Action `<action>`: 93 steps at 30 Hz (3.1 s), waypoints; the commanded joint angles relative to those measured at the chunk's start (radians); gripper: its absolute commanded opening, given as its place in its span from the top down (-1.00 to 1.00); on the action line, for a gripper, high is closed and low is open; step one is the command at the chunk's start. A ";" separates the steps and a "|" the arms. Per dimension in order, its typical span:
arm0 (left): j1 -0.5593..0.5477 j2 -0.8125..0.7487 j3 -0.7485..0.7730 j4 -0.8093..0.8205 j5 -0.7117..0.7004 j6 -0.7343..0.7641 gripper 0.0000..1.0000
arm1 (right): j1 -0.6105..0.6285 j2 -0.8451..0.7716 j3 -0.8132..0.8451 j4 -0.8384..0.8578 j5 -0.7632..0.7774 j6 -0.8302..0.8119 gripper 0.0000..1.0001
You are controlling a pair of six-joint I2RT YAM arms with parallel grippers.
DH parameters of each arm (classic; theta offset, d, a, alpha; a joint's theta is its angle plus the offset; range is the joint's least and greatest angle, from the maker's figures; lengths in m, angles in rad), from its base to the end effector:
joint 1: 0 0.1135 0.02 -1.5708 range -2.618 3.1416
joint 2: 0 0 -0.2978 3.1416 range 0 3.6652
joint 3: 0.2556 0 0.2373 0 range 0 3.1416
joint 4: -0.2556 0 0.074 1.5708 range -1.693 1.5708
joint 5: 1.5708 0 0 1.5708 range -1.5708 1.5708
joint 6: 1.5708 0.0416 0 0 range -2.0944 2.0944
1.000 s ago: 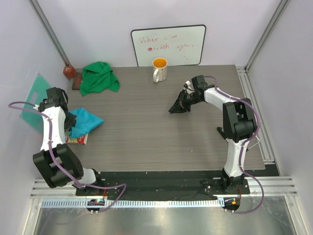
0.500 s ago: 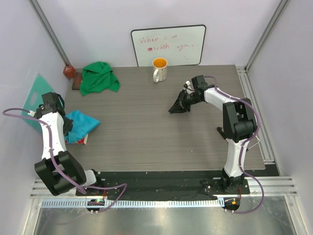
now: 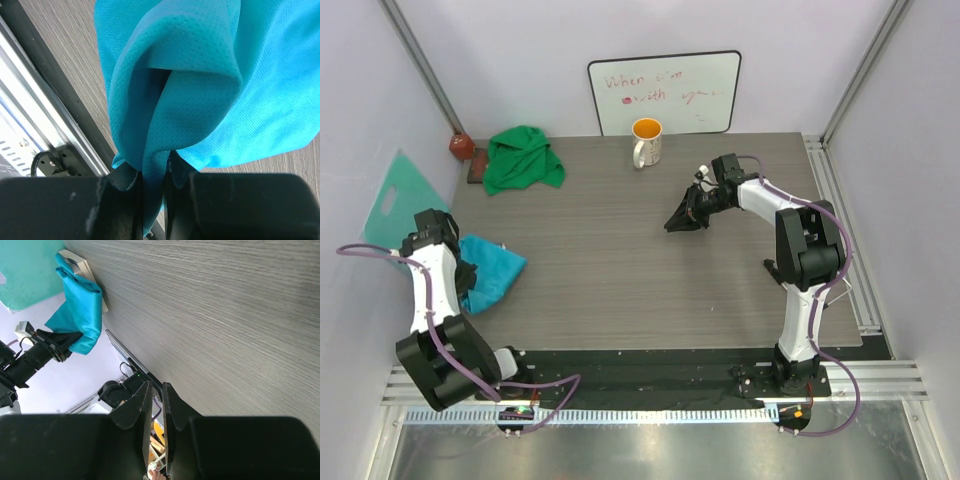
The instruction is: Fold and stack the t-shirts
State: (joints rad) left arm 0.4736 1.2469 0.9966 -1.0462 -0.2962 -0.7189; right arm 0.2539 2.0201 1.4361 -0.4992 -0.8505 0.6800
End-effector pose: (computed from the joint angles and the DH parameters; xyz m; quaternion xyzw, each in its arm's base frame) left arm 0.1665 0.0990 0.2875 -0.5669 0.7994 0.1285 0.1521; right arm 0.4001 0.1361 0.2156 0.0896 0.8851 0.4565 0.0161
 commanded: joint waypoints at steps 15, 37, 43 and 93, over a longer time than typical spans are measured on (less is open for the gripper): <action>0.017 -0.004 0.036 0.078 -0.100 -0.128 1.00 | -0.021 -0.034 -0.012 0.024 -0.024 0.009 0.61; 0.033 0.051 0.142 0.124 -0.182 -0.261 1.00 | -0.024 -0.046 -0.019 0.024 -0.028 0.009 0.62; 0.046 0.068 0.194 0.112 -0.202 -0.278 1.00 | -0.022 -0.043 -0.022 0.022 -0.032 0.007 0.61; 0.082 0.000 0.234 -0.042 -0.084 -0.053 0.06 | -0.030 -0.008 -0.002 0.024 -0.053 0.038 0.61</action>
State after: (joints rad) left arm 0.5465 1.2770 1.2266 -1.0847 -0.3988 -0.8127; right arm 0.2268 2.0201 1.4117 -0.4931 -0.8783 0.7094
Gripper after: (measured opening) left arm 0.469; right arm 0.194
